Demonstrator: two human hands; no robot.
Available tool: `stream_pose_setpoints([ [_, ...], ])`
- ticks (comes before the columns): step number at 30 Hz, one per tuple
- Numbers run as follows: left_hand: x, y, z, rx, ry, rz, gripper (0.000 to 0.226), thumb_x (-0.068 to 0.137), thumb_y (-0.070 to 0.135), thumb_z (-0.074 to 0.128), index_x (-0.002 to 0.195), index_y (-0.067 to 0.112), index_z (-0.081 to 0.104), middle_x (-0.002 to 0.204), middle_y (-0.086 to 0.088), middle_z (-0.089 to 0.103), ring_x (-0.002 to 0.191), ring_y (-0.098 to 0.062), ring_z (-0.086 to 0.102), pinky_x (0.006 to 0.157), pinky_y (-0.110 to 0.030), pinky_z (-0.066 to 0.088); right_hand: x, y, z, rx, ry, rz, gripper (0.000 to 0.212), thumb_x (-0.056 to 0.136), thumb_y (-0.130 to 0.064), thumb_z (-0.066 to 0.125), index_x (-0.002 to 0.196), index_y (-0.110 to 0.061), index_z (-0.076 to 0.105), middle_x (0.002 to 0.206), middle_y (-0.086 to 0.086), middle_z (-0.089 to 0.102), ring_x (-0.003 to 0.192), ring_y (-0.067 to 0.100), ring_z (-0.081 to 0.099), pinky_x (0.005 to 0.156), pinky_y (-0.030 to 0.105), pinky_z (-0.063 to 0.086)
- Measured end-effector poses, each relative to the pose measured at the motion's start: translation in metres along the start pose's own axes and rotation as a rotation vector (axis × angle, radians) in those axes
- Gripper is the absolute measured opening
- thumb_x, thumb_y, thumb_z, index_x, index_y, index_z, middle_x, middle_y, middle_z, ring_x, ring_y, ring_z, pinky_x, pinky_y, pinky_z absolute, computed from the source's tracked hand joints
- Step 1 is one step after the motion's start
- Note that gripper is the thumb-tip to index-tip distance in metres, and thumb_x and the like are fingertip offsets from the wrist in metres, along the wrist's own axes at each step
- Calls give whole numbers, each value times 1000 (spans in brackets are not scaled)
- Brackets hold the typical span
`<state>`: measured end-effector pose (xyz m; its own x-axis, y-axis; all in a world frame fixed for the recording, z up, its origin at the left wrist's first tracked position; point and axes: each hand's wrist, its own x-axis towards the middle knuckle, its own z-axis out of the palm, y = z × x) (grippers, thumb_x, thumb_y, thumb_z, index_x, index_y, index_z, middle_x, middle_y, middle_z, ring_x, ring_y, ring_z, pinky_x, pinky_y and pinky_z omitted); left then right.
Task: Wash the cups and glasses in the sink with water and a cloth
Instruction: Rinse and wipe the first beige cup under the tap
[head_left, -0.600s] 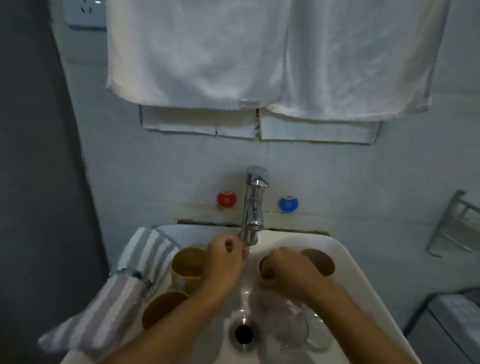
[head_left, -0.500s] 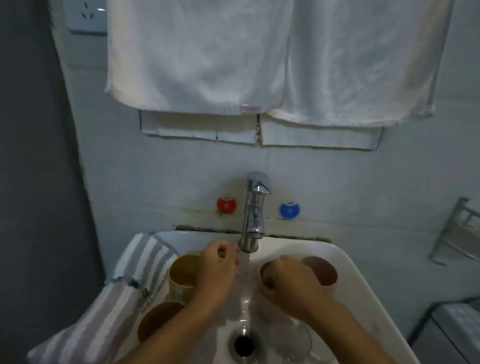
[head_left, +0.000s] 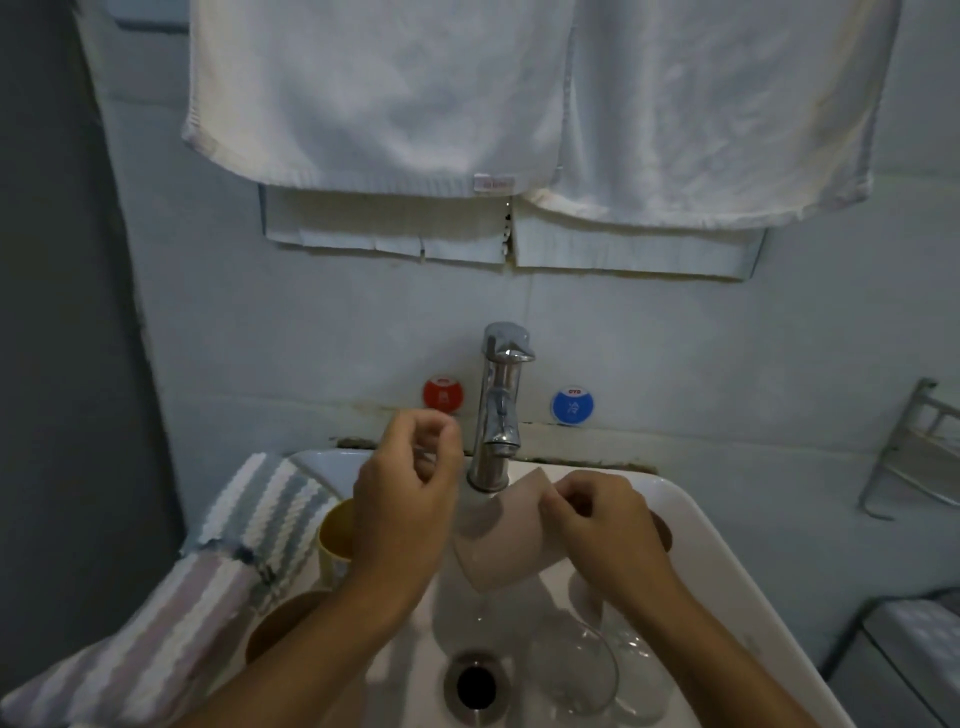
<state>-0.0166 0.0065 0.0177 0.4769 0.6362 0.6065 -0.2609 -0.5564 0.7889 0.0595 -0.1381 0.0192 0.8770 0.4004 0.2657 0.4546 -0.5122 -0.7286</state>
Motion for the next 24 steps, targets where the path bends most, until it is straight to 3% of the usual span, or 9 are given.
stream_pose_setpoints([
  [4, 25, 24, 1, -28, -12, 249, 24, 91, 40, 59, 109, 24, 59, 81, 9, 63, 73, -6, 63, 60, -16, 52, 0, 0, 0, 169, 2, 85, 16, 97, -28, 58, 86, -23, 69, 81, -11, 65, 74, 0, 57, 53, 8, 35],
  [8, 46, 35, 7, 114, -37, 538, 46, 90, 49, 54, 122, 17, 61, 88, 6, 66, 71, -7, 62, 64, -14, 54, 0, -2, -1, 266, -13, 152, 15, 97, -26, 58, 90, -20, 70, 84, -8, 66, 75, 0, 56, 54, 9, 34],
  [12, 57, 30, 12, 205, 14, 639, 38, 93, 44, 53, 103, 13, 71, 85, -1, 67, 69, -12, 62, 61, -28, 58, 0, -3, -2, 306, -28, 186, 17, 98, -24, 57, 88, -18, 70, 83, -7, 65, 74, 0, 54, 52, 8, 33],
  [16, 63, 22, 14, 360, 76, 782, 33, 93, 38, 58, 94, 9, 73, 78, -4, 65, 67, -13, 59, 62, -16, 46, 1, -3, 1, 343, -67, 234, 16, 98, -25, 57, 92, -17, 70, 88, -5, 65, 80, 5, 55, 60, 15, 35],
  [24, 72, 26, 22, 375, 170, 867, 34, 94, 35, 56, 87, 4, 69, 74, -6, 63, 64, -8, 51, 63, -13, 41, -1, -2, 10, 413, -71, 299, 16, 97, -22, 58, 92, -15, 71, 94, 0, 65, 86, 13, 57, 64, 20, 38],
])
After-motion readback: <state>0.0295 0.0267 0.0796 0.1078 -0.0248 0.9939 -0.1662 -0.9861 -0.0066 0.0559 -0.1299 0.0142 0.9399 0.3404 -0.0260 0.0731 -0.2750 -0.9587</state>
